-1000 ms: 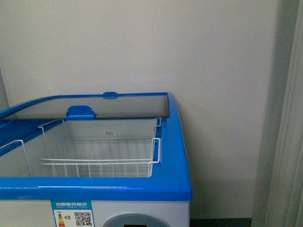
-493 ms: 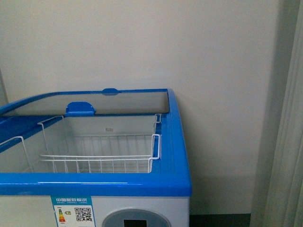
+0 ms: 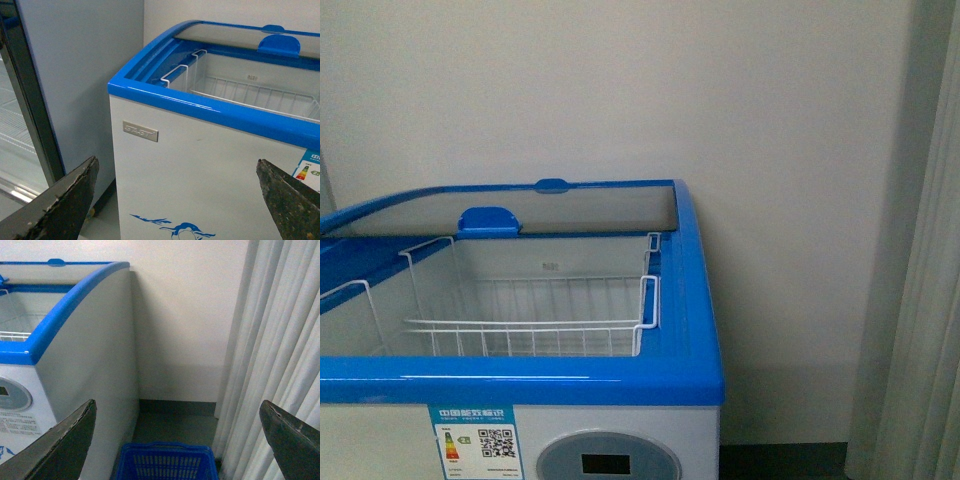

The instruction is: Put drink in fridge

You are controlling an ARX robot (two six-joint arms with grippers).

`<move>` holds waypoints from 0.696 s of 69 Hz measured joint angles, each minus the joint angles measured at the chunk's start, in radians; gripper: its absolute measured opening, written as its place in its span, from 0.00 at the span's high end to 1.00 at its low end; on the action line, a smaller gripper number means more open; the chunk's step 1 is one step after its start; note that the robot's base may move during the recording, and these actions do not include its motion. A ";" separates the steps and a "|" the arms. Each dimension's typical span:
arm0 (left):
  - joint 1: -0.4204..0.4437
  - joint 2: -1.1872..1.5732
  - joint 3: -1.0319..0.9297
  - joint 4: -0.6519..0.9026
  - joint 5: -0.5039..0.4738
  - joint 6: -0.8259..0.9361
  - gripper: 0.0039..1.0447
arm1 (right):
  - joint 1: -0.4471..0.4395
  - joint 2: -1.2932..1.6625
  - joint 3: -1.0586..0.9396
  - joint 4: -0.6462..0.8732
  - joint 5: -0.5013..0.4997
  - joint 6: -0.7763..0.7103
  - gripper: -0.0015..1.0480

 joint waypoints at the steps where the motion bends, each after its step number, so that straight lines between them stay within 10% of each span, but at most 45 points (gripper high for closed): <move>1: 0.000 0.000 0.000 0.000 0.000 -0.001 0.08 | 0.000 0.000 0.000 0.000 0.000 0.000 0.07; 48: 0.006 0.014 0.000 -0.019 -0.037 -0.025 0.08 | 0.000 0.000 0.000 0.000 0.000 0.000 0.07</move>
